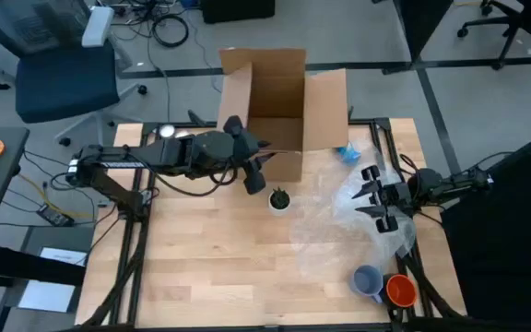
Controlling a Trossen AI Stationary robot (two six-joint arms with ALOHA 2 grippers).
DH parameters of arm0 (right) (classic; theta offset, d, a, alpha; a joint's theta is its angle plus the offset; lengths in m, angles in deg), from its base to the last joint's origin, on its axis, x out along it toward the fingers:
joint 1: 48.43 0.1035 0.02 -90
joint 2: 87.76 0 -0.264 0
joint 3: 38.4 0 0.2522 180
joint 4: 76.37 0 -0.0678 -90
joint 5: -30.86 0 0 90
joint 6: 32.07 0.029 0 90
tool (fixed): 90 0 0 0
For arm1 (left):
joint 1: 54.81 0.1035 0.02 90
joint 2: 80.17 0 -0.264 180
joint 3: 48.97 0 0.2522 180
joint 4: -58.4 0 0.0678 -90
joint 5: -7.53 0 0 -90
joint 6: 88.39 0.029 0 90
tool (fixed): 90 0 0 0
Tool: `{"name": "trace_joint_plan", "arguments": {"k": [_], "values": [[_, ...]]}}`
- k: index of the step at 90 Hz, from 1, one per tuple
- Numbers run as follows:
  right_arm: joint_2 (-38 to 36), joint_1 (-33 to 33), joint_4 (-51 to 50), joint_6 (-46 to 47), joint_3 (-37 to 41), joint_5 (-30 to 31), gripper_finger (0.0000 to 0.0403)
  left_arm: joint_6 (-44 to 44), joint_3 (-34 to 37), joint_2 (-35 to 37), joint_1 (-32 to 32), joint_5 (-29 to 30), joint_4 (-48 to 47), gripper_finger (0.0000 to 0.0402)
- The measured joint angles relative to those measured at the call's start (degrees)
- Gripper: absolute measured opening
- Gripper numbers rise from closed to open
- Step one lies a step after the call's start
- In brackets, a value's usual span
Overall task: Wrap mug
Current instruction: Move the cardboard box to the top center of the table, then prepare the transparent bubble wrap
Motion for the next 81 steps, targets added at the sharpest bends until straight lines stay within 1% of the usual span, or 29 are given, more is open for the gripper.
{"name": "trace_joint_plan", "arguments": {"k": [4,15,21,32,38,43,50,55,61,73,77,81], "values": [[0.0,0.0,0.0,0.0,0.0,0.0,0.0117,-0.1,0.0,0.0,0.0,-2.3,2.0,0.0132],[0.0,0.0,0.0,0.0,0.0,0.0,0.0117,-0.5,-0.2,0.0,0.0,-11.3,8.9,0.0143],[0.0,0.0,0.0,0.0,0.0,0.0,0.0117,0.4,-0.2,0.0,0.0,-14.6,12.5,0.0145],[0.0,0.0,0.0,0.0,0.0,0.0,0.0117,1.3,-0.2,2.2,0.0,-15.6,14.4,0.0145],[0.0,0.0,0.0,0.0,0.0,0.0,0.0117,1.8,-0.2,4.9,-0.3,-16.1,14.3,0.0145],[0.0,0.0,0.0,0.0,0.0,0.0,0.0117,1.8,-0.2,8.2,-1.2,-18.0,13.8,0.0145],[0.0,0.0,0.0,0.0,0.0,0.0,0.0117,2.2,-0.2,13.2,-3.6,-22.8,11.3,0.0145],[0.0,0.0,0.0,0.0,0.0,0.0,0.0117,2.2,-0.2,16.7,-5.6,-26.7,7.9,0.0145],[0.0,0.0,0.0,0.0,0.0,0.0,0.0117,2.3,0.1,20.9,-8.6,-29.7,2.7,0.0145],[0.0,0.0,0.0,0.0,0.0,0.0,0.0117,1.8,3.0,29.3,-16.2,-31.1,-12.2,0.0145],[0.0,0.0,0.0,0.0,0.0,0.0,0.0117,0.0,5.3,32.1,-18.8,-31.2,-16.0,0.0145],[0.0,0.0,0.0,0.0,0.0,0.0,0.0117,-2.8,8.6,34.9,-21.1,-31.3,-17.8,0.0145]]}}
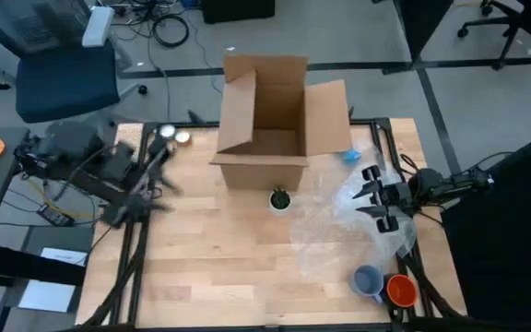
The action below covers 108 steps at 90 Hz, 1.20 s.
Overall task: Wrap mug
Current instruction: Prepare the transparent bubble wrap
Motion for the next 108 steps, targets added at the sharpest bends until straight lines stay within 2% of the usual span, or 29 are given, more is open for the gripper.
{"name": "trace_joint_plan", "arguments": {"k": [15,30,51,62,71,81,88,108], "values": [[0.0,0.0,0.0,0.0,0.0,0.0,0.0117,-6.7,15.9,8.1,-5.1,1.6,4.6,0.0145],[0.0,0.0,0.0,0.0,0.0,0.0,0.0117,-7.2,31.5,11.2,-6.8,1.6,13.9,0.0145],[0.0,0.0,0.0,0.0,0.0,0.0,0.0117,-14.9,49.7,10.3,-7.5,1.6,26.6,0.0145],[0.0,0.0,0.0,0.0,0.0,0.0,0.0117,-19.2,58.6,9.6,-7.5,1.8,36.7,0.0145],[0.0,0.0,0.0,0.0,0.0,0.0,0.0117,-19.0,64.8,8.7,-7.5,5.7,47.7,0.0145],[0.0,0.0,0.0,0.0,0.0,0.0,0.0117,-17.6,70.1,7.2,-7.4,12.7,60.7,0.0145],[0.0,0.0,0.0,0.0,0.0,0.0,0.0117,-17.8,72.1,5.9,-7.4,14.8,67.0,0.0145],[0.0,0.0,0.0,0.0,0.0,0.0,0.0117,-18.3,69.5,0.5,-7.4,14.8,70.6,0.0145]]}}
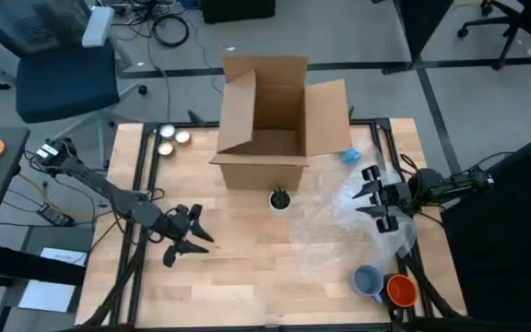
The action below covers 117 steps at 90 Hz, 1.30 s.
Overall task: Wrap mug
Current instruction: Prepare the transparent bubble wrap
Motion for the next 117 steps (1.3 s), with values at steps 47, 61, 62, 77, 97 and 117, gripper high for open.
{"name": "trace_joint_plan", "arguments": {"k": [47,61,62,77,97,117], "values": [[0.0,-1.0,9.7,-1.0,0.0,6.9,0.0117,6.9,-4.3,-5.2,0.1,0.9,0.5,0.0145],[0.4,-1.0,13.0,7.5,0.0,7.5,0.0117,6.9,-4.3,-5.2,0.1,0.9,0.5,0.0145],[0.4,-1.0,13.1,7.4,0.0,7.4,0.0117,6.9,-4.3,-5.2,0.1,0.9,0.5,0.0145],[0.4,-1.0,16.3,0.5,0.0,-0.4,0.0117,6.9,-4.3,-5.2,0.1,0.9,0.5,0.0145],[0.4,-1.0,17.8,1.3,0.0,-7.5,0.0117,6.9,-4.3,-5.2,0.1,0.9,0.5,0.0145],[0.5,-1.0,28.7,9.1,0.0,-7.7,0.0117,6.9,-4.3,-5.2,0.1,0.9,0.5,0.0145]]}}
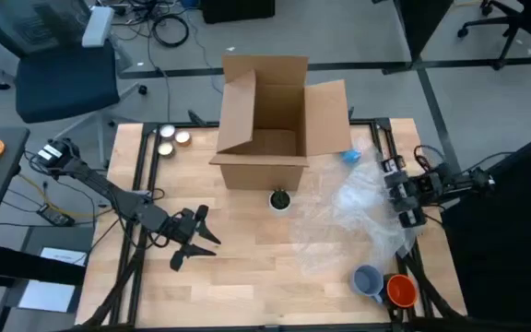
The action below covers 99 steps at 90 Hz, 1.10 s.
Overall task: Wrap mug
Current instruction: Prepare the transparent bubble wrap
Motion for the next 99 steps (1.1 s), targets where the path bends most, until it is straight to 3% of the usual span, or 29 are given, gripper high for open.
{"name": "trace_joint_plan", "arguments": {"k": [11,30,56,75,86,99], "values": [[3.6,0.0,-0.3,5.6,0.0,4.0,0.0117,0.0,0.0,0.0,0.0,0.0,0.0,0.0145],[20.9,0.5,3.5,7.5,-4.4,14.1,0.0114,0.0,0.0,0.0,0.0,0.0,0.0,0.0145],[36.6,1.6,3.4,9.7,-13.8,15.2,0.0106,0.0,0.0,0.0,0.0,0.0,0.0,0.0145],[44.9,4.9,-20.1,8.6,-27.7,23.7,0.0060,0.0,0.0,0.0,0.0,0.0,0.0,0.0145],[46.5,7.0,-38.2,14.1,-34.8,28.2,0.0028,0.0,0.0,0.0,0.0,0.0,0.0,0.0145],[46.5,9.7,-55.0,23.9,-39.5,29.0,0.0004,0.0,0.0,0.0,0.0,0.0,0.0,0.0145]]}}
